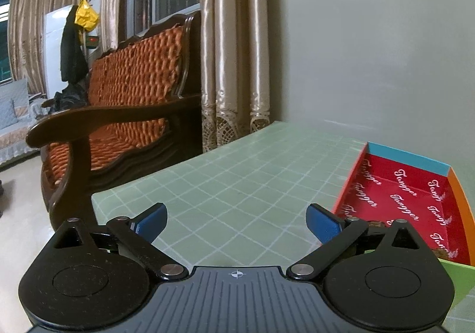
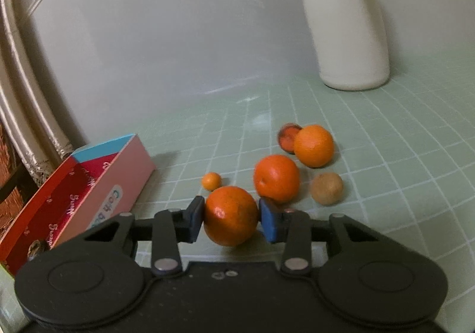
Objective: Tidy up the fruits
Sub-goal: 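Close the right gripper on the large mandarin, then carry the mandarin with the right gripper into the red box and release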
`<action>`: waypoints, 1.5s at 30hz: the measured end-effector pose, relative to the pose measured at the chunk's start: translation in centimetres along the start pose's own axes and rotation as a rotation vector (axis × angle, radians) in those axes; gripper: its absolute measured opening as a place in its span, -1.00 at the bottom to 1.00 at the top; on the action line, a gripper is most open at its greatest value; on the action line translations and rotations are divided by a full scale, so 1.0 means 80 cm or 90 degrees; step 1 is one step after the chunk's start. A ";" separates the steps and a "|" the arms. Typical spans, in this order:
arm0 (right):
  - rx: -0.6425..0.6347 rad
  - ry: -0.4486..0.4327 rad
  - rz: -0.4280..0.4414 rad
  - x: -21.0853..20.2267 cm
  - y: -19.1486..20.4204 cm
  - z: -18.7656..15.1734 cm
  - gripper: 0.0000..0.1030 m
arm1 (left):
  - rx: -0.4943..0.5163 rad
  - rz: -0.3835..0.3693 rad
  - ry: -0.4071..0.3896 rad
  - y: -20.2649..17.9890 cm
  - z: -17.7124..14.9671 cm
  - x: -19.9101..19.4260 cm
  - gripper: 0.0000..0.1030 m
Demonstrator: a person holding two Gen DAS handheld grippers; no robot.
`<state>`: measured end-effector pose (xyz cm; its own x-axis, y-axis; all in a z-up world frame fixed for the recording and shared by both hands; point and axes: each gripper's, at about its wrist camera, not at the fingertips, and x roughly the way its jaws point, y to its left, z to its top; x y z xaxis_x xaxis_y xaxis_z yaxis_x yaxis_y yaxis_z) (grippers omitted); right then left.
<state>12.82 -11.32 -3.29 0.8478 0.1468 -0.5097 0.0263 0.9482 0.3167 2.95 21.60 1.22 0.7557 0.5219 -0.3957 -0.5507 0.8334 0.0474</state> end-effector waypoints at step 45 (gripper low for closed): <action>-0.113 0.022 0.140 -0.034 0.071 -0.023 -0.19 | -0.053 0.053 0.050 0.067 -0.017 -0.003 0.99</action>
<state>9.73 -5.82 -1.57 0.8040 0.3617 -0.4719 -0.2526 0.9263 0.2795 -0.68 25.65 0.32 0.6784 0.5699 -0.4637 -0.6403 0.7681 0.0073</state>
